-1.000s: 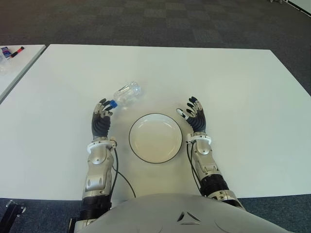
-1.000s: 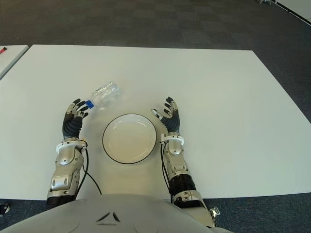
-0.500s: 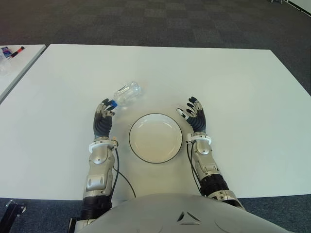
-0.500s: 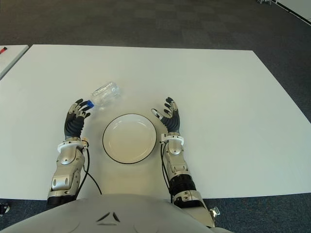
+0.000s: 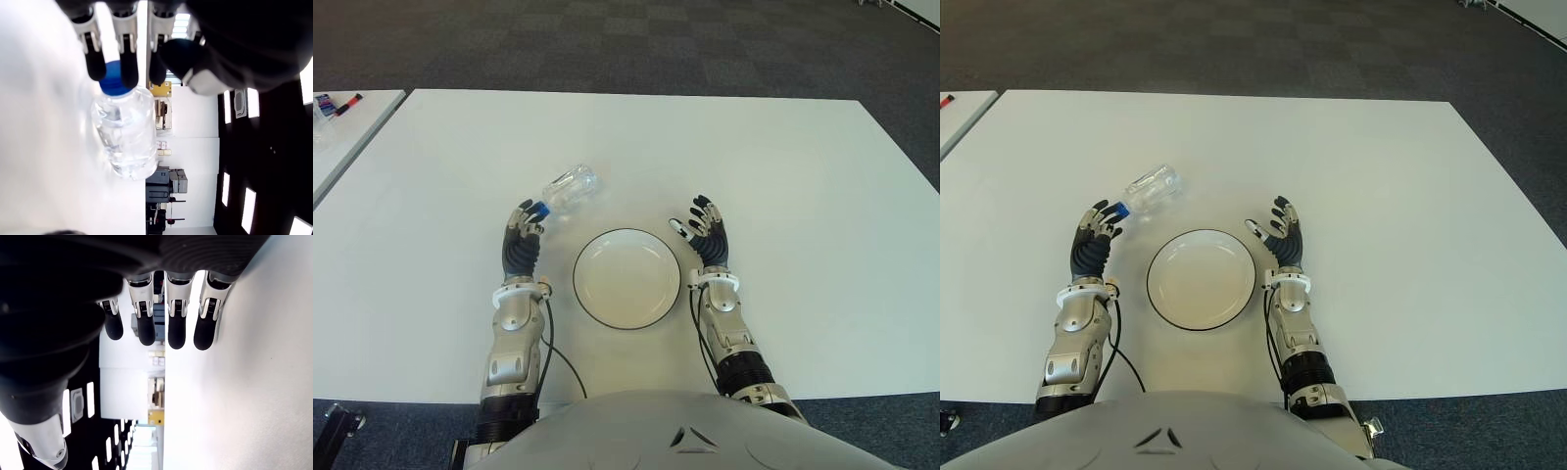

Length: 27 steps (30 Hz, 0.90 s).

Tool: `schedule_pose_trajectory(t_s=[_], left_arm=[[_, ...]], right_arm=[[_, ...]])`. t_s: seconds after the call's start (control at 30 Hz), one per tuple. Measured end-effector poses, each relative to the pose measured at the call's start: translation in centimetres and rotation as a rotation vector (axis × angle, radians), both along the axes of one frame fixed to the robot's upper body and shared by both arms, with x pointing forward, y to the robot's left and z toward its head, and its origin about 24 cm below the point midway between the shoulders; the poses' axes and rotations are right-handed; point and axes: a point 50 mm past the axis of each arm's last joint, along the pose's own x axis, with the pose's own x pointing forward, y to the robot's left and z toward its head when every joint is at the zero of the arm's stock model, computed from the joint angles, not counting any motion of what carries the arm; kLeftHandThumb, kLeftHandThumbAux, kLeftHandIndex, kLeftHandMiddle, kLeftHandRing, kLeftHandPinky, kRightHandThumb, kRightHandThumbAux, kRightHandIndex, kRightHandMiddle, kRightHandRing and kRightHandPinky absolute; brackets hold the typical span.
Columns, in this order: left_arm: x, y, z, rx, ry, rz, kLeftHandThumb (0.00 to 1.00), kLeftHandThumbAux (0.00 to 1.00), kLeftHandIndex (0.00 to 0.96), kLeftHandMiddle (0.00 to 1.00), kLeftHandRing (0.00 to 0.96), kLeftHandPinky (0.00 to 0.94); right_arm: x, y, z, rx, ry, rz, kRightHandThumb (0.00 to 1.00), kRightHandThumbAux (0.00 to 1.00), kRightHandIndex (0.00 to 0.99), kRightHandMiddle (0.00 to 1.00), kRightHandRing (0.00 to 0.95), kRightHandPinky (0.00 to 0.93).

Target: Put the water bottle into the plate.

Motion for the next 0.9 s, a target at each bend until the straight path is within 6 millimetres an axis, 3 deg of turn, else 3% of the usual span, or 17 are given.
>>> schedule_pose_trajectory(t_s=[0.4, 0.7, 0.9], left_arm=[[0.0, 0.1, 0.2, 0.060, -0.001, 0.008, 0.837, 0.513, 0.145, 0.153, 0.156, 0.193], [0.1, 0.6, 4.4, 0.369, -0.141, 0.032, 0.733, 0.496, 0.105, 0.103, 0.098, 0.136], [0.1, 1.2, 5.5, 0.526, -0.172, 0.051, 0.672, 0.479, 0.080, 0.089, 0.079, 0.126]], right_arm=[[0.2, 0.1, 0.0, -0.001, 0.002, 0.004, 0.590, 0.727, 0.121, 0.162, 0.160, 0.214], [0.4, 0.2, 0.0, -0.004, 0.004, 0.007, 0.566, 0.734, 0.115, 0.153, 0.153, 0.208], [0.5, 0.2, -0.1, -0.006, 0.006, 0.008, 0.578, 0.729, 0.117, 0.150, 0.150, 0.209]])
